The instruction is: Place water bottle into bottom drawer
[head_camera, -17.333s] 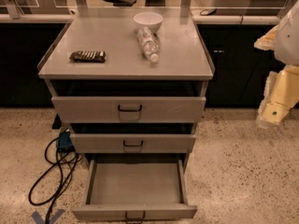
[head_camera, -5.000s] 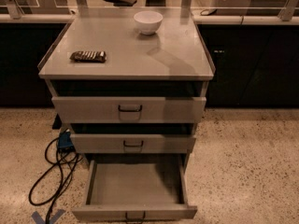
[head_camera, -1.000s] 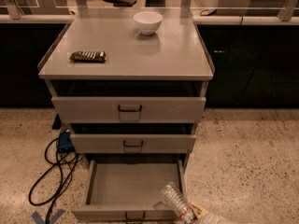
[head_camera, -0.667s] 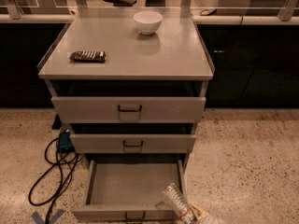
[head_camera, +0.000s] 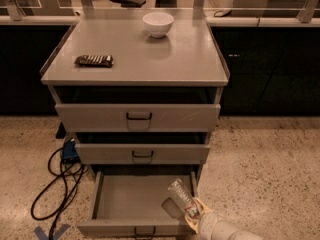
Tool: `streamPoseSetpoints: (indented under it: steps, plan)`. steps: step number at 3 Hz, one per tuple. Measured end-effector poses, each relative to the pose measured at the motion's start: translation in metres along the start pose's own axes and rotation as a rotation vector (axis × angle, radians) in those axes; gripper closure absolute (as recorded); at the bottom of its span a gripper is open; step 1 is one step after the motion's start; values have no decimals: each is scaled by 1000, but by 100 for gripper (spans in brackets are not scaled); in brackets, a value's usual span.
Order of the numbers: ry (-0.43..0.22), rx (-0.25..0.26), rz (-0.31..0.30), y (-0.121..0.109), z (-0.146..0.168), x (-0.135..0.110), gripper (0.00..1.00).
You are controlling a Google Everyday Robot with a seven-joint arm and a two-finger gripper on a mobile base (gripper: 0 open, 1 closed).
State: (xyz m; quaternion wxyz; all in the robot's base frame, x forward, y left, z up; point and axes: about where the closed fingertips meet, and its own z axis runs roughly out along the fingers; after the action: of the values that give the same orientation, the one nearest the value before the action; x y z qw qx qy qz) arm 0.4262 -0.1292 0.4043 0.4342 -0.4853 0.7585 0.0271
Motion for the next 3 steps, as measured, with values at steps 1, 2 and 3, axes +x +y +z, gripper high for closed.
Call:
streamPoseSetpoints:
  steps: [1,2,3]
  plan:
    - [-69,-48,-5,2,82,-5,100]
    - [-82,-45,43,0,114,1,100]
    - [-82,-45,43,0,114,1,100]
